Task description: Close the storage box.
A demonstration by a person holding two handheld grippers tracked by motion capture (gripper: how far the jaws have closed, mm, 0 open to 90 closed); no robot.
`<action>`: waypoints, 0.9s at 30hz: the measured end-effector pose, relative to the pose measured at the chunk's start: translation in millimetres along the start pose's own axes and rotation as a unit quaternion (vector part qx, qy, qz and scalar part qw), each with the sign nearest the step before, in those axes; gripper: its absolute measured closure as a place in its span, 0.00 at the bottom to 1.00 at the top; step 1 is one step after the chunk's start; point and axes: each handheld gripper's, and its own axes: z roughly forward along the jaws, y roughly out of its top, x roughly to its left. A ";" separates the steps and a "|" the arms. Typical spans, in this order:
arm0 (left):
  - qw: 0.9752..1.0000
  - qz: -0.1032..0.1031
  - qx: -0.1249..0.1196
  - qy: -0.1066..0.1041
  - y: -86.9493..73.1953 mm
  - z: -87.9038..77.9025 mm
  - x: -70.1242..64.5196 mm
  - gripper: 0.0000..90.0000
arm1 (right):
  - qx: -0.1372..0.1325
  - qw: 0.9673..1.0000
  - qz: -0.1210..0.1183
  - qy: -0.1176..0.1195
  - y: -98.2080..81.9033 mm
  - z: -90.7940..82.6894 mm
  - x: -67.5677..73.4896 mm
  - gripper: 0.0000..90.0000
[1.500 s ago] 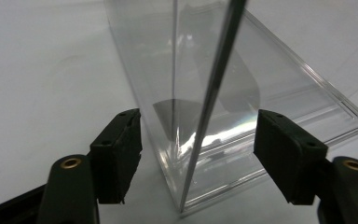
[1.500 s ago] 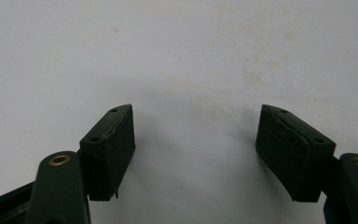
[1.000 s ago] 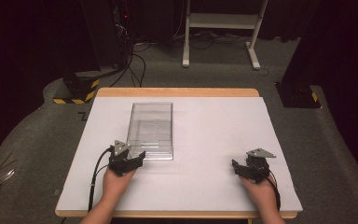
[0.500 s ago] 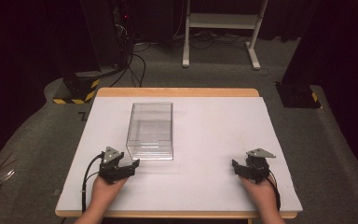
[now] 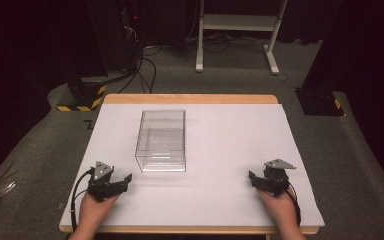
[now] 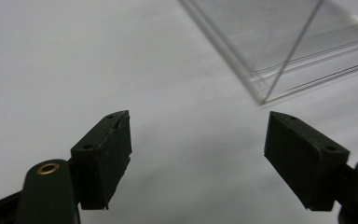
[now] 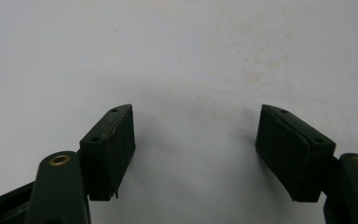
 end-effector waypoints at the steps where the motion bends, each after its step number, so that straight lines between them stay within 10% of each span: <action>1: 1.000 0.000 0.008 0.009 -0.2 1.3 1.9 0.25 | 0.000 1.000 0.000 0.000 0.0 0.0 0.0 0.31; 11: 0.997 0.016 0.043 0.067 -2.7 8.0 16.9 0.17 | 0.000 1.000 0.000 0.000 0.0 0.0 0.1 0.31; 17: 0.998 -0.023 0.039 0.035 -6.8 9.9 25.5 0.20 | 0.000 1.000 0.000 0.000 0.0 -0.1 0.1 0.31; 27: 0.998 -0.026 0.038 0.030 -7.0 10.1 25.9 0.21 | 0.000 1.000 0.000 0.000 0.0 0.0 0.1 0.31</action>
